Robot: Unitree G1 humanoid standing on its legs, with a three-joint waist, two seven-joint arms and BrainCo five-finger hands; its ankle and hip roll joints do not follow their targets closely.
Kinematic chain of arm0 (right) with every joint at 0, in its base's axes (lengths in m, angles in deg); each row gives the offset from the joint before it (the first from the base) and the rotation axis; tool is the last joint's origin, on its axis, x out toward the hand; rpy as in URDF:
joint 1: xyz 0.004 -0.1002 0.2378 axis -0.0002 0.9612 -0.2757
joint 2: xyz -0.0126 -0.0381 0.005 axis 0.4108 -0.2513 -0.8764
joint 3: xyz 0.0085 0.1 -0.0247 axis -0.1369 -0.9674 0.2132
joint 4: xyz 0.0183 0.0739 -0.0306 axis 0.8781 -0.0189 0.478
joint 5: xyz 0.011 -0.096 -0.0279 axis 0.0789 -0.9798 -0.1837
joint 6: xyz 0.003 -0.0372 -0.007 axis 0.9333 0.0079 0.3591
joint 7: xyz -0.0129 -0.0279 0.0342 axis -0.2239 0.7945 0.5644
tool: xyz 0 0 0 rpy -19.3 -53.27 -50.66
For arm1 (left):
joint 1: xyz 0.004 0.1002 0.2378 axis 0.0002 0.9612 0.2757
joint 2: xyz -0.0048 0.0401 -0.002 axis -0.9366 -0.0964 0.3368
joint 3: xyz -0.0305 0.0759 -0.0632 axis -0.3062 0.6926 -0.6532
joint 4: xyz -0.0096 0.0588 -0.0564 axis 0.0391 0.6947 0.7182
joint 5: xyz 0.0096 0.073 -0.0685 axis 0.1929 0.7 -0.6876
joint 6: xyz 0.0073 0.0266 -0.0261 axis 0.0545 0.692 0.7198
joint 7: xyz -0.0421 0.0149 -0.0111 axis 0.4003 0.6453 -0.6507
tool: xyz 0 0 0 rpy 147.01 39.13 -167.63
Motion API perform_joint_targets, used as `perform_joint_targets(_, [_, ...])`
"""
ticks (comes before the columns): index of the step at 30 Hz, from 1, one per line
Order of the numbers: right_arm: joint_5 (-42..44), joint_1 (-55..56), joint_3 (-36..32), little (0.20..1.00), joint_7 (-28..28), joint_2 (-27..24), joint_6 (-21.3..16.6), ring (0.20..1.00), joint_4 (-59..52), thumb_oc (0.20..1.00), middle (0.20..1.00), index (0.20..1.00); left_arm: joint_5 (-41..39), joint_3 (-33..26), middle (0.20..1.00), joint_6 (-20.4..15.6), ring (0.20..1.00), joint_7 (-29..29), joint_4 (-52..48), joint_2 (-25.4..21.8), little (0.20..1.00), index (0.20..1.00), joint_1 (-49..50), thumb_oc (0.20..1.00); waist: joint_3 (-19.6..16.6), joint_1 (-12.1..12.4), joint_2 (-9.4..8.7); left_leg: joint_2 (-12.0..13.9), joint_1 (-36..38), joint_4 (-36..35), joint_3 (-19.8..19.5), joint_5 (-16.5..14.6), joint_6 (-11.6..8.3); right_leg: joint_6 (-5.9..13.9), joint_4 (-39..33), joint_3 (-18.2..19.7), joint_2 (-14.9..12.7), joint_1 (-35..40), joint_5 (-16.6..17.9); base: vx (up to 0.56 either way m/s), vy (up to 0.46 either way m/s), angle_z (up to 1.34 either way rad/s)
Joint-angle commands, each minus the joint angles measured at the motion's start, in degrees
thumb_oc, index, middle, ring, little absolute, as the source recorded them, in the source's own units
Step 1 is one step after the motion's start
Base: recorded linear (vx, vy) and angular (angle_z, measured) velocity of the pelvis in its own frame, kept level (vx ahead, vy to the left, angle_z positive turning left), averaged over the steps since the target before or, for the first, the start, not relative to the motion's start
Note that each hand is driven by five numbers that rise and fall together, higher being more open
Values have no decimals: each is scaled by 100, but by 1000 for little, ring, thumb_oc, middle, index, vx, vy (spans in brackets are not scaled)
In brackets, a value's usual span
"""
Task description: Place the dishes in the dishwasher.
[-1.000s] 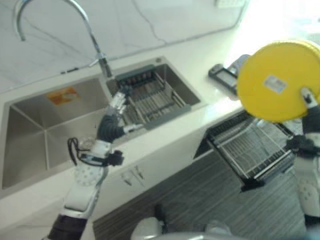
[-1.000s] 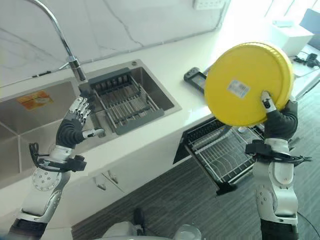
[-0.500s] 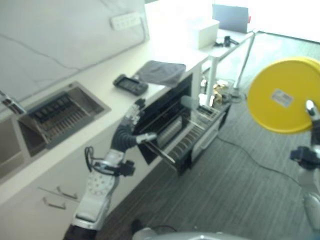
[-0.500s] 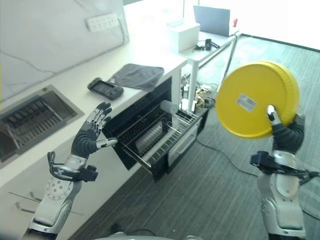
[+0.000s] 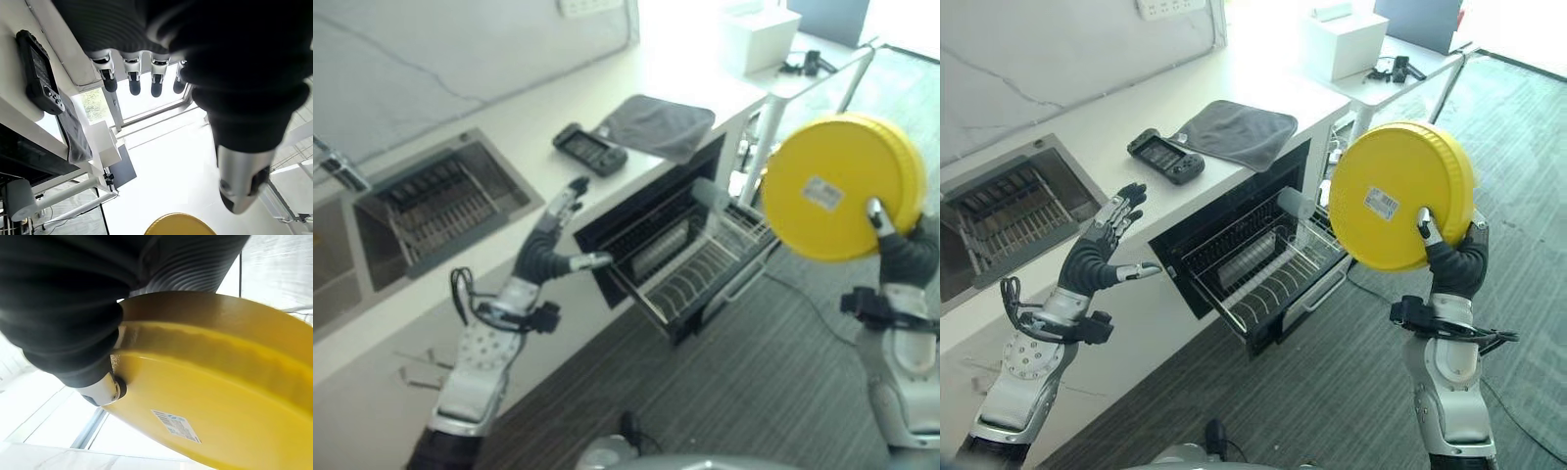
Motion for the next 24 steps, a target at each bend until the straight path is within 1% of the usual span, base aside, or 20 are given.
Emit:
perform_joint_targets(1, [141, -696, -255, 200, 188, -256, -556, 200, -322, 200, 200, 200, 280, 125, 1000, -407, 1000, 186, -51, -158, 1000, 1000, -60, 1000, -286, 157, 84, -89, -67, -3, -559, -296, -66, 186, 1191, -49, 240, -557, -253, 258, 318, -23])
perform_joint_targets(2, [34, -775, -106, 200, 311, -190, -550, 200, -295, 200, 200, 200, 374, 108, 1000, -485, 1000, 200, -28, -178, 1000, 1000, -21, 1000, -249, 224, 121, -112, -43, -3, -666, -303, 51, 235, 2273, 5, 140, -878, 76, 246, 257, -43])
perform_joint_targets(3, [-45, -800, -26, 200, 345, -151, -545, 200, -270, 200, 200, 200, 402, 89, 1000, -532, 1000, 103, -11, -175, 1000, 1000, -38, 1000, -230, 212, 149, -110, -10, -3, -780, -334, 107, 214, 2765, 206, 138, -1191, 168, 213, 154, -40])
perform_joint_targets(4, [-46, -814, 7, 200, 380, -134, -550, 200, -227, 200, 200, 200, 461, 78, 1000, -554, 1000, 50, 6, -189, 1000, 1000, -69, 1000, -230, 217, 134, -116, -8, -3, -837, -354, 109, 181, 2720, 261, 98, -1310, 145, 155, -20, -21])
perform_joint_targets(5, [-30, -815, 17, 200, 413, -122, -564, 200, -195, 200, 200, 200, 502, 78, 1000, -567, 1000, 28, 18, -212, 1000, 1000, -97, 1000, -233, 218, 116, -114, -7, -3, -890, -365, 96, 156, 2576, 253, 70, -1326, 117, 140, -138, 7])
perform_joint_targets(7, [112, -770, 1, 200, 504, -171, -636, 200, -173, 200, 200, 200, 581, 69, 1000, -570, 1000, -16, -3, -281, 1000, 1000, -195, 1000, -228, 205, 71, -50, 39, -3, -1053, -422, -13, 101, 1690, 231, -114, -1239, 59, 177, -288, 16])
perform_joint_targets(8, [231, -712, -44, 200, 584, -204, -727, 200, -144, 200, 200, 200, 583, 49, 1000, -571, 1000, -39, -52, -319, 1000, 1000, -234, 1000, -215, 146, 54, 34, 100, -3, -1110, -515, -96, 150, 1004, 306, -289, -1152, 178, 178, -328, 12])
perform_joint_targets(9, [269, -687, -63, 200, 611, -215, -752, 200, -144, 200, 200, 200, 583, 37, 1000, -592, 1000, -44, -71, -332, 1000, 1000, -236, 1000, -210, 123, 45, 63, 122, -3, -1118, -545, -126, 187, 805, 344, -352, -1128, 262, 201, -364, 15])
perform_joint_targets(10, [328, -646, -91, 200, 658, -232, -781, 200, -160, 200, 200, 200, 637, 28, 1000, -648, 1000, -27, -120, -347, 1000, 1000, -231, 1000, -199, 53, 22, 117, 180, -3, -1141, -607, -185, 274, 424, 482, -476, -1099, 521, 187, -394, 23])
perform_joint_targets(11, [347, -611, -100, 200, 673, -217, -801, 200, -191, 200, 200, 200, 648, 42, 1000, -687, 1000, -26, -142, -357, 1000, 1000, -242, 1000, -172, -82, 17, 190, 229, -3, -1227, -608, -226, 340, 98, 868, -560, -1183, 857, 193, -401, 32])
perform_joint_targets(12, [340, -601, -93, 200, 673, -205, -805, 200, -201, 200, 200, 200, 650, 44, 1000, -693, 1000, -30, -151, -358, 1000, 1000, -250, 1000, -164, -130, 24, 222, 259, -3, -1267, -633, -236, 361, 44, 1015, -565, -1226, 909, 223, -445, 52])
perform_joint_targets(13, [265, -599, -57, 200, 581, -189, -805, 200, -202, 200, 200, 200, 632, 78, 1000, -687, 1000, -100, -144, -364, 1000, 1000, -313, 1000, -130, -257, 35, 323, 355, -3, -1399, -711, -244, 402, 9, 1379, -535, -1399, 978, 230, -430, 74])
perform_joint_targets(15, [264, -566, -69, 200, 510, -186, -793, 200, -250, 200, 200, 200, 555, 77, 1000, -681, 1000, -139, -150, -389, 1000, 1000, -359, 1000, -109, -360, 32, 475, 428, -3, -1536, -787, -283, 473, -19, 1569, -572, -1552, 1023, 207, -524, 100])
perform_joint_targets(16, [393, -544, -88, 200, 605, -206, -849, 200, -238, 200, 200, 200, 326, 25, 1000, -627, 1000, -163, -190, -409, 1000, 1000, -318, 1000, -145, -319, -21, 666, 392, -3, -1498, -784, -385, 539, -114, 1384, -564, -1421, 926, 109, -405, 95])
perform_joint_targets(17, [393, -544, -88, 200, 605, -206, -849, 200, -238, 200, 200, 200, 326, 25, 1000, -627, 1000, -163, -190, -409, 1000, 1000, -318, 1000, -145, -319, -21, 666, 392, -3, -1498, -784, -385, 539, -114, 1384, -564, -1421, 926, 105, -544, 92])
perform_joint_targets(18, [70, -594, -66, 200, 448, -237, -649, 200, -210, 200, 200, 200, 164, 86, 1000, -617, 1000, -213, -126, -383, 1000, 1000, -253, 1000, -199, -307, -20, 951, 373, -3, -1360, -648, -549, 581, -176, 1207, -505, -1324, 826, 31, -388, 53])
perform_joint_targets(19, [-62, -854, 61, 200, 376, -365, -429, 200, -134, 200, 200, 200, -122, 135, 1000, -542, 1000, -148, -223, -306, 1000, 1000, -246, 1000, -217, -282, 7, 1191, 377, -3, -1176, -528, -682, 530, -176, 1045, -449, -1313, 710, 41, -475, 53])
perform_joint_targets(20, [-141, -858, 29, 200, 444, -369, -332, 200, -167, 200, 200, 200, -327, 92, 1000, -525, 1000, -175, -242, -240, 1000, 1000, -172, 1000, -237, -281, 27, 1303, 353, -3, -1095, -453, -740, 477, -176, 973, -403, -1275, 683, 20, -292, 32])
perform_joint_targets(22, [-17, -450, -275, 200, 817, -435, -461, 200, -244, 200, 200, 200, -467, -33, 1000, -732, 1000, -361, -154, -177, 1000, 1000, 48, 1000, -286, -364, 86, 1503, 315, -3, -717, -300, -831, 429, -176, 761, -341, -1134, 597, 45, -192, 26])
perform_joint_targets(24, [-210, -263, -386, 200, 640, -614, -602, 200, -270, 200, 200, 200, -792, 44, 1000, -767, 1000, -521, -86, -208, 1000, 1000, 13, 1000, -229, -487, 137, 1595, 287, -3, -162, -121, -908, 427, -176, 344, -360, -988, 566, -55, -105, 51])
